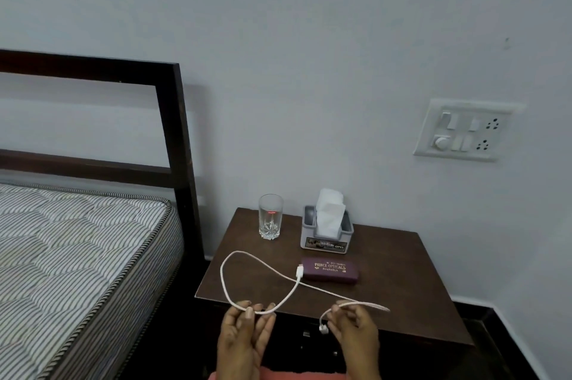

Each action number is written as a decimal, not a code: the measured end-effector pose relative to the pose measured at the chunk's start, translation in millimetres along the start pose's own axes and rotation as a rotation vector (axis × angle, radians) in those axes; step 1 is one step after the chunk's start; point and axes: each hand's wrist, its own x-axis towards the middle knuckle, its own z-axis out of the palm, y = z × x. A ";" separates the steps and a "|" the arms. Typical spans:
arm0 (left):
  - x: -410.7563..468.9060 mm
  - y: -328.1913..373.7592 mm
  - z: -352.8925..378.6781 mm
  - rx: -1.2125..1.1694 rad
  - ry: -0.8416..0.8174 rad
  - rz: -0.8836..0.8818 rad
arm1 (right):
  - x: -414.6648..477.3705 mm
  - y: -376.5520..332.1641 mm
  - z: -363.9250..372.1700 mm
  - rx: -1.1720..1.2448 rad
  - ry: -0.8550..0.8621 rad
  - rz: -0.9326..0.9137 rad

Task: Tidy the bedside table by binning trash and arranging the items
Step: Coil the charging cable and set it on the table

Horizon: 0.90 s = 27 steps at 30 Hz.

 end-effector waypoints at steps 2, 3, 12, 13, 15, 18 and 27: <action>-0.1 -4.5 2.3 -0.016 0.000 0.004 | 8.6 -5.1 2.8 0.065 -0.046 -0.006; 0.4 -6.4 4.2 -0.032 0.003 0.008 | 11.7 -9.8 5.9 0.094 -0.064 -0.006; 13.0 -19.6 19.8 -0.114 0.033 -0.005 | 9.7 -25.5 22.9 0.228 -0.211 0.294; 13.9 -20.3 20.6 -0.114 0.038 -0.007 | 9.5 -21.0 19.7 0.199 -0.217 0.347; 15.3 -22.1 22.0 -0.112 0.042 -0.020 | 9.0 -17.2 15.8 0.192 -0.229 0.429; 17.9 -25.0 24.3 -0.109 0.055 -0.043 | 13.9 -18.8 14.7 0.321 -0.150 0.478; 31.6 -33.7 31.2 -0.135 0.147 -0.094 | 46.1 5.8 27.9 0.111 -0.066 0.483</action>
